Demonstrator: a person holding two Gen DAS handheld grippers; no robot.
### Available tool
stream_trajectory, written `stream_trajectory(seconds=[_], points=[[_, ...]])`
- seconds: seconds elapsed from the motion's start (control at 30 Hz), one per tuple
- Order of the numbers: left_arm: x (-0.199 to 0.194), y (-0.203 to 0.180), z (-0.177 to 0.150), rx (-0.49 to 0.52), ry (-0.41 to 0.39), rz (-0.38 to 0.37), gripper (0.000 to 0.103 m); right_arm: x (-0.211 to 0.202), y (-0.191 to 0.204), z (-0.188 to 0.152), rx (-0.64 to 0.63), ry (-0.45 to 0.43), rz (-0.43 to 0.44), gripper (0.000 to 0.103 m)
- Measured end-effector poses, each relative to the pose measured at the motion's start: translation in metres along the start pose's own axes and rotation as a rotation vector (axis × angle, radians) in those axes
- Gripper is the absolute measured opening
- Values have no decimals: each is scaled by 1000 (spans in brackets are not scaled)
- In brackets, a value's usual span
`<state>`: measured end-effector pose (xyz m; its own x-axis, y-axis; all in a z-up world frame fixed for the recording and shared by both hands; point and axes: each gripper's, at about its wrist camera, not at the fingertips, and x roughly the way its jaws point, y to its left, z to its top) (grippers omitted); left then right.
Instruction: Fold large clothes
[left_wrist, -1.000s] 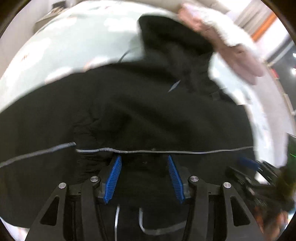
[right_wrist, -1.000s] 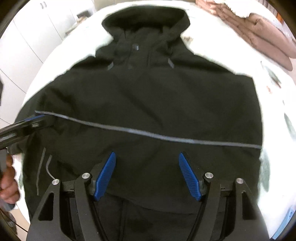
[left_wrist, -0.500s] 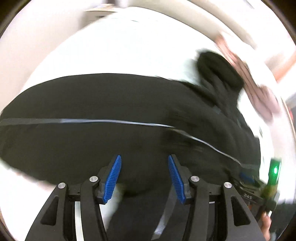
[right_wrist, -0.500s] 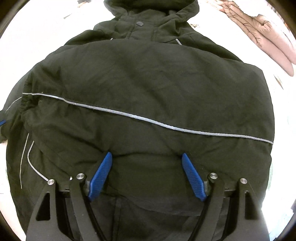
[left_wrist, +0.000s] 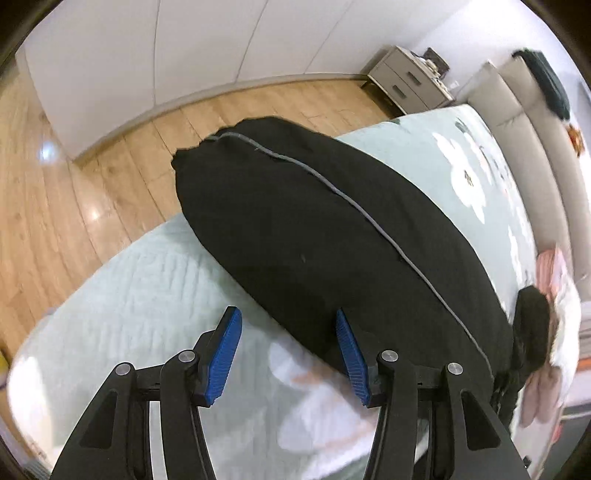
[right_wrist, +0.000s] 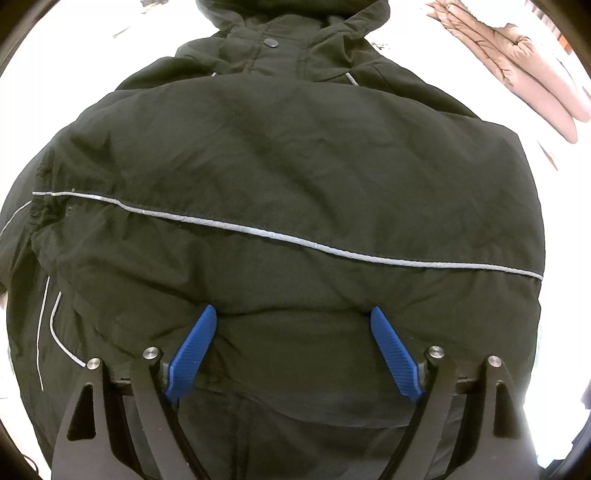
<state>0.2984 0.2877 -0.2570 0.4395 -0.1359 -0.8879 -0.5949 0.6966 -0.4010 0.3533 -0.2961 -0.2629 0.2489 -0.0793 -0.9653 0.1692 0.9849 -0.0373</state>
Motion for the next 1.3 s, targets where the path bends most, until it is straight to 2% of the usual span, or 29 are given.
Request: stream_trajectory(seconds=[0.07,0.13,0.37,0.4,0.43,0.47,0.5,0.53,0.67,0.87,1.03,1.13,1.3], points=[[2,-1,4,3,-29,-18,60,-1,2,0,-5,1,-9,88],[8,-8,6,2,-45,-58,72,0,7,-1,-1,1,-10,89],[19,-24,9,78,-117,-29,75,-3,8,1,2,-10,-23,90],[21,-29,10,103,-126,-21,67,-2,9,1,3,-12,-24,91],[20,-32,10,139,-135,10,49,0,9,-1,6,-13,-24,91],[18,-33,9,163,-139,28,41,-1,9,-3,11,-17,-26,92],[16,-34,10,173,-140,24,27,2,11,-6,13,-20,-27,92],[11,-37,12,178,-141,1,22,2,8,-6,11,-24,-28,92],[-22,-65,4,280,-219,45,21,2,6,-9,14,-26,-19,92],[-64,-145,-43,535,-318,81,21,-2,1,-10,12,-7,14,92],[-77,-223,-109,772,-385,75,15,-13,-13,-16,47,-15,72,92],[-74,-266,-149,894,-362,8,7,-25,-18,-22,40,-26,102,92],[-56,-312,-225,1101,-265,-83,7,-47,-25,-35,13,-62,122,92]])
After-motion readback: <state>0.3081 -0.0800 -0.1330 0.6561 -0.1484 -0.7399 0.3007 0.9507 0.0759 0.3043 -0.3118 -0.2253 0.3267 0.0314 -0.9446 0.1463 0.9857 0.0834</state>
